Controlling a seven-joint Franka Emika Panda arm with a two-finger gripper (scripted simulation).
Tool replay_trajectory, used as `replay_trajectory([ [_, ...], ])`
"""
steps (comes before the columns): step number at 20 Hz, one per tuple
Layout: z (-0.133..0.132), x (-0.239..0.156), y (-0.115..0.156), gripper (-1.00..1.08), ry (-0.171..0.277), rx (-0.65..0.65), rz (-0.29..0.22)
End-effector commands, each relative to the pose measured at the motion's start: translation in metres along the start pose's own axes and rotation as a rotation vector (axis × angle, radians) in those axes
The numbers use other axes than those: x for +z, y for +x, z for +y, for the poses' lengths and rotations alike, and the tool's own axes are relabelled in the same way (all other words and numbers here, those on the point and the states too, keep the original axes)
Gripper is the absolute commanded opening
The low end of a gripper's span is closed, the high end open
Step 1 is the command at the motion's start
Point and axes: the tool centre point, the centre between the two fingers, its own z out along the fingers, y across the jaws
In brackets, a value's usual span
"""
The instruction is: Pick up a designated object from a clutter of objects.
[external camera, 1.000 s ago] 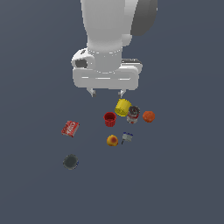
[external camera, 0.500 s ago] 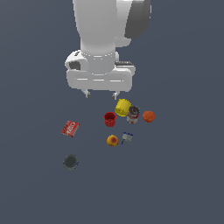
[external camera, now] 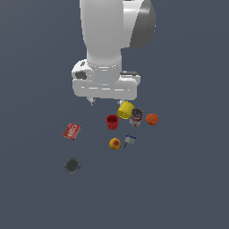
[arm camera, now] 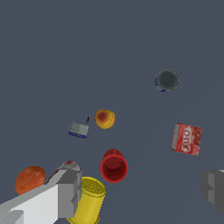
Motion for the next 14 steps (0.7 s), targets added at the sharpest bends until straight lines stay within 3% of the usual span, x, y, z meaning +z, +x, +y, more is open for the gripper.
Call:
replay_trajectory([
  [1, -0.007, 0.013, 0.004, 1.00, 0.000, 0.014, -0.002],
  [14, -0.072, 0.143, 0.019, 1.00, 0.008, 0.158, -0.014],
])
